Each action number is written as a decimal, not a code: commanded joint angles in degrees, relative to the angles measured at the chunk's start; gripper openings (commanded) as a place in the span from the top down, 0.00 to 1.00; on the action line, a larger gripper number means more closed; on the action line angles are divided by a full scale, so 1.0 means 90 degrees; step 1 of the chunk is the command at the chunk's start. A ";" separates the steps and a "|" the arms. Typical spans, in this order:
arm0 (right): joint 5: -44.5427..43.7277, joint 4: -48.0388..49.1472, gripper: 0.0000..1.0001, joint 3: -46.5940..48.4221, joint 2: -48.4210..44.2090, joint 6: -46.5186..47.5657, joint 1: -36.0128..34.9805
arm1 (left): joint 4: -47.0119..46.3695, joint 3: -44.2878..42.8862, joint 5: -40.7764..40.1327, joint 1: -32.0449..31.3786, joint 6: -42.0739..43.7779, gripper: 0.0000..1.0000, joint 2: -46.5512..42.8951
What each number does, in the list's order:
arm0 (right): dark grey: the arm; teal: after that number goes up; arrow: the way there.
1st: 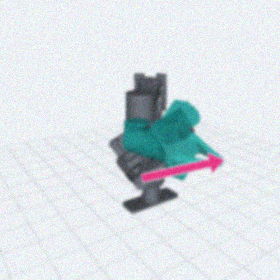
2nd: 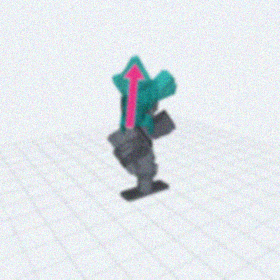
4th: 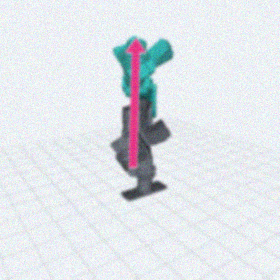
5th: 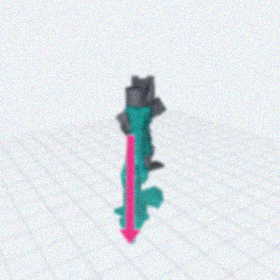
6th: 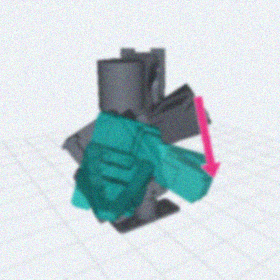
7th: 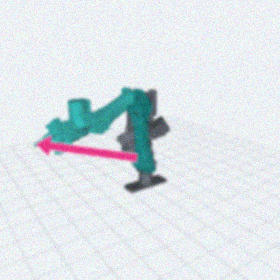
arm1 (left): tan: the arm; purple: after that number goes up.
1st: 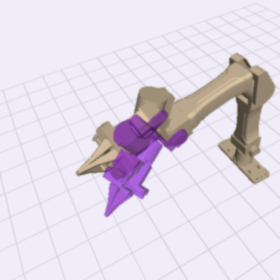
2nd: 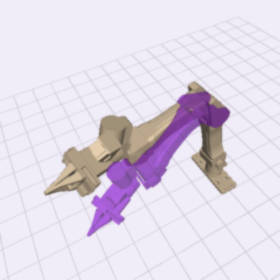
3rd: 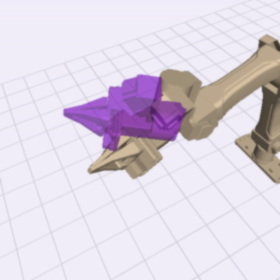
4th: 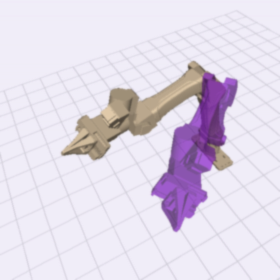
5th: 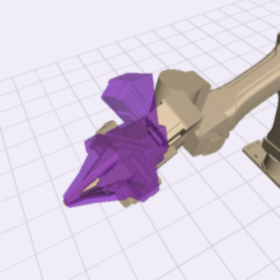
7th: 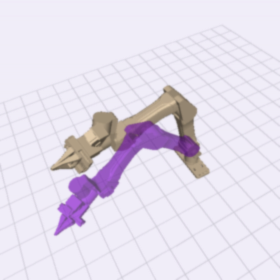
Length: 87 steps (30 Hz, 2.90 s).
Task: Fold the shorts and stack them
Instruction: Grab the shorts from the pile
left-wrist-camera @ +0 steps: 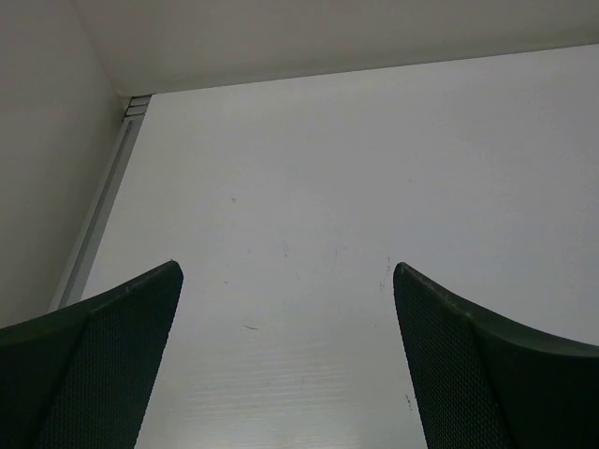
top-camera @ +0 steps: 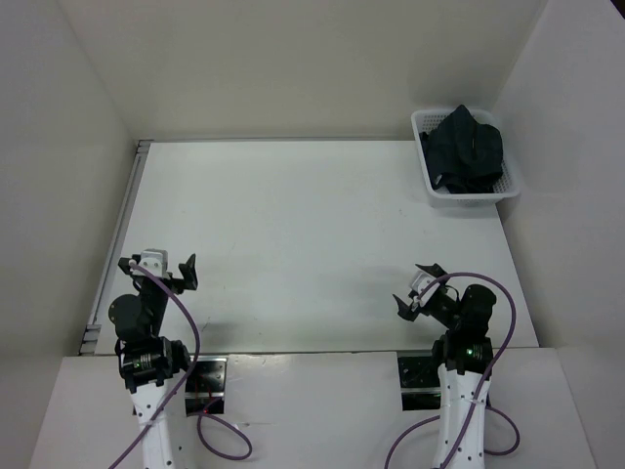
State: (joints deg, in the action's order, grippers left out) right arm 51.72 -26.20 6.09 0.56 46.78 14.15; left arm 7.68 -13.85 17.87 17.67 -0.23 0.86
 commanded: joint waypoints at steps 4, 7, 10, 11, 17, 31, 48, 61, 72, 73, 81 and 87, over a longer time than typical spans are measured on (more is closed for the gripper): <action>0.0102 0.0215 0.01 -0.0042 -0.0072 -0.0052 0.0039 | -0.0180 -0.0063 0.0290 0.0058 0.0025 0.00 -0.0174; 0.0102 0.0215 0.01 -0.0042 -0.0072 -0.0052 0.0039 | -0.0180 -0.0063 0.0358 0.0058 0.0025 0.00 -0.0174; 0.0005 0.0400 0.01 -0.0100 -0.0072 -0.0052 0.0039 | -0.0326 0.0014 0.0358 0.0058 0.0025 0.00 -0.0174; 0.0092 0.0614 0.01 -0.0168 -0.0072 -0.0052 0.0039 | -0.0326 0.0015 0.0358 0.0058 0.0025 0.00 -0.0174; 0.0474 0.0694 0.01 -0.0169 -0.0072 0.0456 0.0039 | -0.0413 0.0490 0.0776 0.0058 0.0025 0.00 -0.0174; -0.0335 0.4418 0.01 0.0932 0.0395 0.1842 -0.0243 | -0.1744 -0.1309 0.0593 0.0146 0.0025 0.00 0.1141; -0.5658 -0.0978 0.01 1.1296 1.1900 -0.4798 -0.0059 | 0.3728 -0.8187 0.0982 -0.1114 0.0025 0.00 1.0518; -0.8245 -0.0069 0.01 1.2575 1.4468 -0.4739 -0.0196 | 0.3638 -0.8354 0.0242 -0.1729 0.0025 0.00 1.1291; -0.8892 0.0137 0.62 1.2703 1.5094 -0.4573 -0.0322 | 0.3639 -0.8217 -0.0032 -0.1729 0.0025 0.00 1.1418; -0.8892 0.0137 0.81 1.2761 1.5036 -0.4506 -0.0380 | 0.3639 -0.8217 -0.0032 -0.1729 0.0025 0.00 1.1418; -0.9047 0.0196 1.00 1.3082 1.4031 -0.4388 -0.0947 | 0.3639 -0.8217 -0.0091 -0.1729 0.0025 0.00 1.0969; -0.9321 0.0410 1.00 1.4195 1.2918 -0.4320 -0.1348 | 0.3580 -0.8159 -0.0296 -0.1729 0.0025 0.00 1.0276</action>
State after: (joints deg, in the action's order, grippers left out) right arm -28.97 -28.36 125.47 129.12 7.38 3.40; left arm 40.49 -86.98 16.05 2.00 -0.23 98.96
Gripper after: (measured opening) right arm 0.061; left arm 0.998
